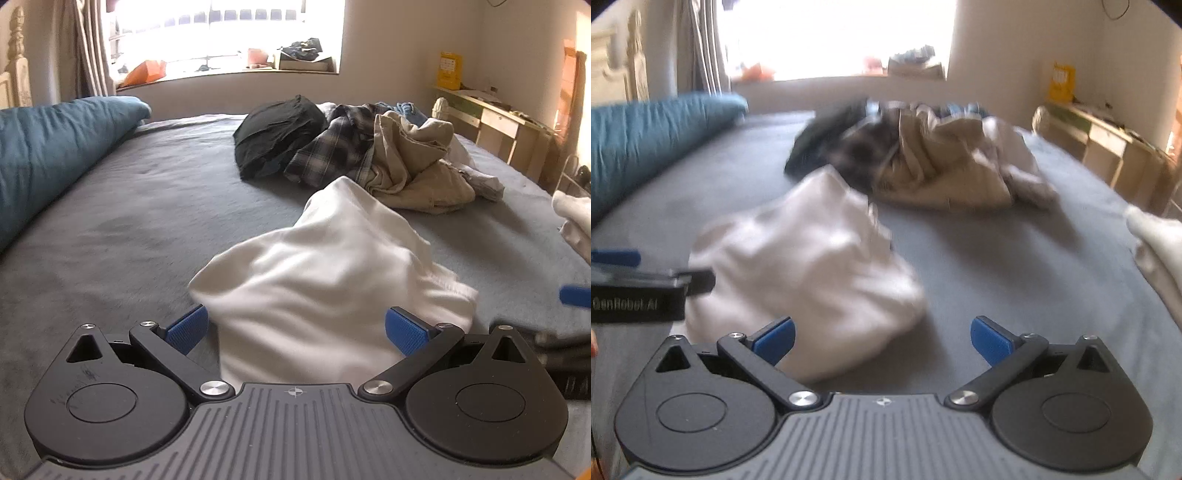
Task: Fold clothes
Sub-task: 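Move both tools toward the crumpled white sweatshirt and reach its edges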
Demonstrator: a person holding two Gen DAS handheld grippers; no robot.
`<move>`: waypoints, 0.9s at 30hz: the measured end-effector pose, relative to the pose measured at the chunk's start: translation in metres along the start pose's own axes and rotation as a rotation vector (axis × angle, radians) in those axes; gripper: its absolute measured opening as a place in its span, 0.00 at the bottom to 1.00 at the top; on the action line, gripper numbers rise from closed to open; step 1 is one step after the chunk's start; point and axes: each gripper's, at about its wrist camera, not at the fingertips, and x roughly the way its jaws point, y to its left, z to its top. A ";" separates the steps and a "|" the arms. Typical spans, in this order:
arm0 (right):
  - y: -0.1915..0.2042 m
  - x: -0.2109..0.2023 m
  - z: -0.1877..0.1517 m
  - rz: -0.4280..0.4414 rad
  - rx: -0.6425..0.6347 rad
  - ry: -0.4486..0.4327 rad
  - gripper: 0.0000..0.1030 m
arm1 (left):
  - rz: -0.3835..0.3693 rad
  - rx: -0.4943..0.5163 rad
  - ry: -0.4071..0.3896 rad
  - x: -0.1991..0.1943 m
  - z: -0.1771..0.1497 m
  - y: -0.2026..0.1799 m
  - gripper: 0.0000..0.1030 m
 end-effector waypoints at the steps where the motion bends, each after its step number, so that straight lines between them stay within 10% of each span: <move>1: -0.003 0.004 0.004 0.001 0.001 -0.018 1.00 | -0.003 -0.001 0.005 0.005 0.003 0.002 1.00; 5: -0.012 0.015 0.014 0.036 0.042 -0.045 1.00 | -0.002 -0.038 0.037 0.018 0.006 0.022 1.00; 11: -0.033 0.035 -0.013 0.297 0.371 0.193 0.99 | 0.012 -0.102 0.047 0.040 0.001 0.068 1.00; 19: -0.031 0.071 -0.041 0.452 0.472 0.308 0.93 | -0.152 -0.158 0.054 0.114 0.058 0.097 1.00; 27: -0.032 0.101 -0.043 0.480 0.569 0.332 0.77 | -0.355 -0.151 0.309 0.195 0.065 0.087 1.00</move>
